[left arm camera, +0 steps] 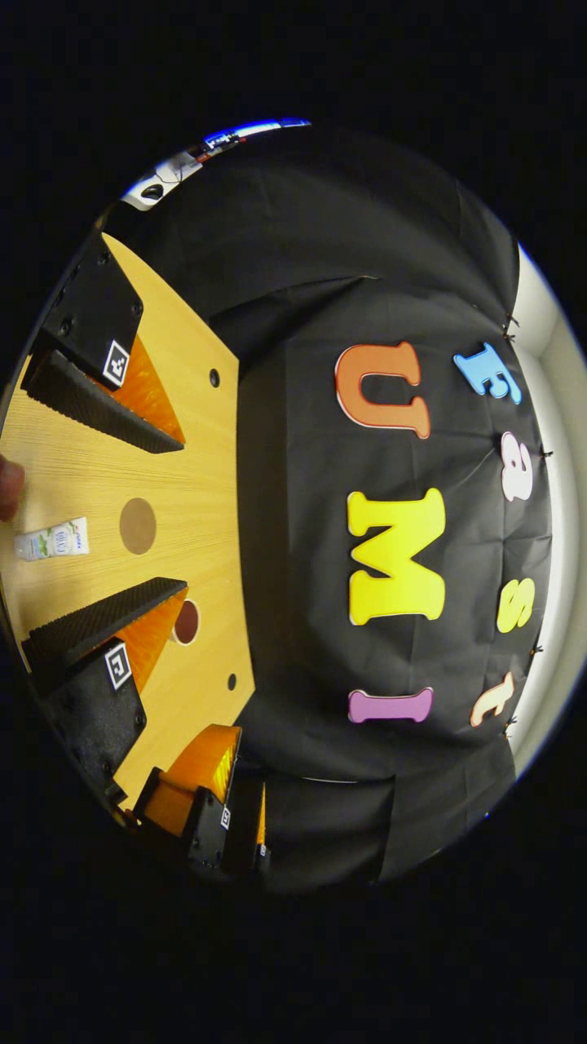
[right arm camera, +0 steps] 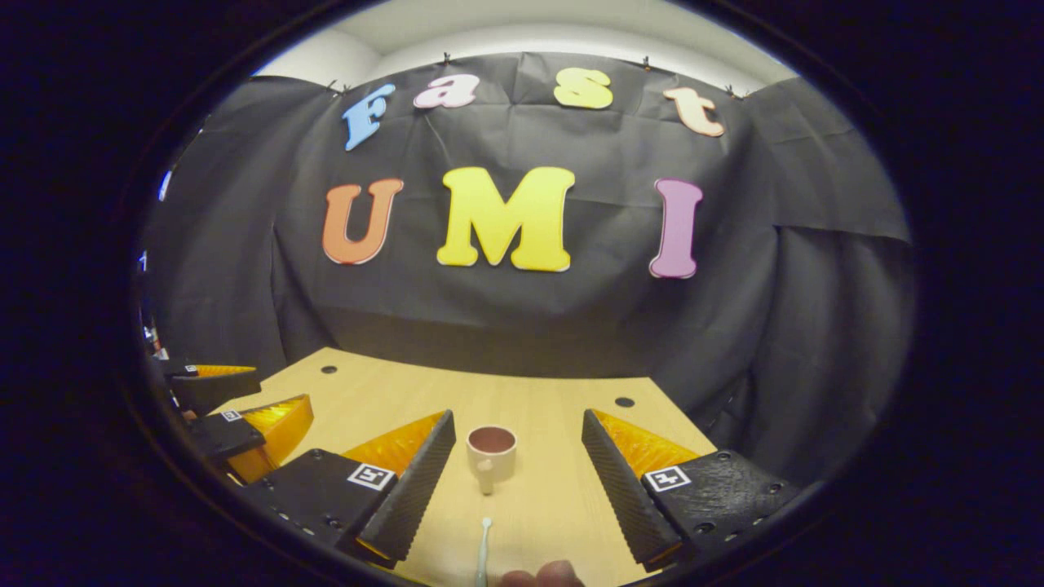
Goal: Put the toothbrush and toothpaste on the desktop into the cup, then pick up the cup and place it on the coaster on the desktop.
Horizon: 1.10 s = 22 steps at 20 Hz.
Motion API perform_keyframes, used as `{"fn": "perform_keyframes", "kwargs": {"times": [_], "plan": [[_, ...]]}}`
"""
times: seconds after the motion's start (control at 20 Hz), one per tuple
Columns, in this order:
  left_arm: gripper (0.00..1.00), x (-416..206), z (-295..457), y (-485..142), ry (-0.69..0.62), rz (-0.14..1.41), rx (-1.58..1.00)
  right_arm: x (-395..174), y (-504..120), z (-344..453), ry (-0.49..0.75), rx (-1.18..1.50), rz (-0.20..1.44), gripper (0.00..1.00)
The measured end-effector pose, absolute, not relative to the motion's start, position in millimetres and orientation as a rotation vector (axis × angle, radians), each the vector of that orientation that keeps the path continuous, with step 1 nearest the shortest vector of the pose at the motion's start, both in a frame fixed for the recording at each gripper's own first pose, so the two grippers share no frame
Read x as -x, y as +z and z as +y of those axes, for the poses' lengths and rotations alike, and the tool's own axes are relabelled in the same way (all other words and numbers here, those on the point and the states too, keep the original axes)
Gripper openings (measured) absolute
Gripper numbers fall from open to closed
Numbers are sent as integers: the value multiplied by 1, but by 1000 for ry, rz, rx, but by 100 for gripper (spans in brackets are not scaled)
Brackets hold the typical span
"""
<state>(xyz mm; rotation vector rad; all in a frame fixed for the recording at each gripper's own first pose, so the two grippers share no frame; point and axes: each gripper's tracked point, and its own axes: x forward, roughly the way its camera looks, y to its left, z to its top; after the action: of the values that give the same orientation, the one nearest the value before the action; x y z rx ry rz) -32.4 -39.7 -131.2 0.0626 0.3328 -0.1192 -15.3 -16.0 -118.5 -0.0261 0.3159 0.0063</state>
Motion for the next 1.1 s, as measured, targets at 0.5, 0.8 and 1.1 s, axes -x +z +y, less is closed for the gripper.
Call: {"fn": "perform_keyframes", "kwargs": {"times": [0.5,0.8,1.1], "plan": [[98,93,-43,-239,-158,682,-5,46,-273,-4,69,18,771,99],[100,103,-45,-269,-169,797,7,44,-327,2,72,26,935,96],[99,112,-45,-288,-167,875,35,28,-351,10,65,19,988,91]]}}
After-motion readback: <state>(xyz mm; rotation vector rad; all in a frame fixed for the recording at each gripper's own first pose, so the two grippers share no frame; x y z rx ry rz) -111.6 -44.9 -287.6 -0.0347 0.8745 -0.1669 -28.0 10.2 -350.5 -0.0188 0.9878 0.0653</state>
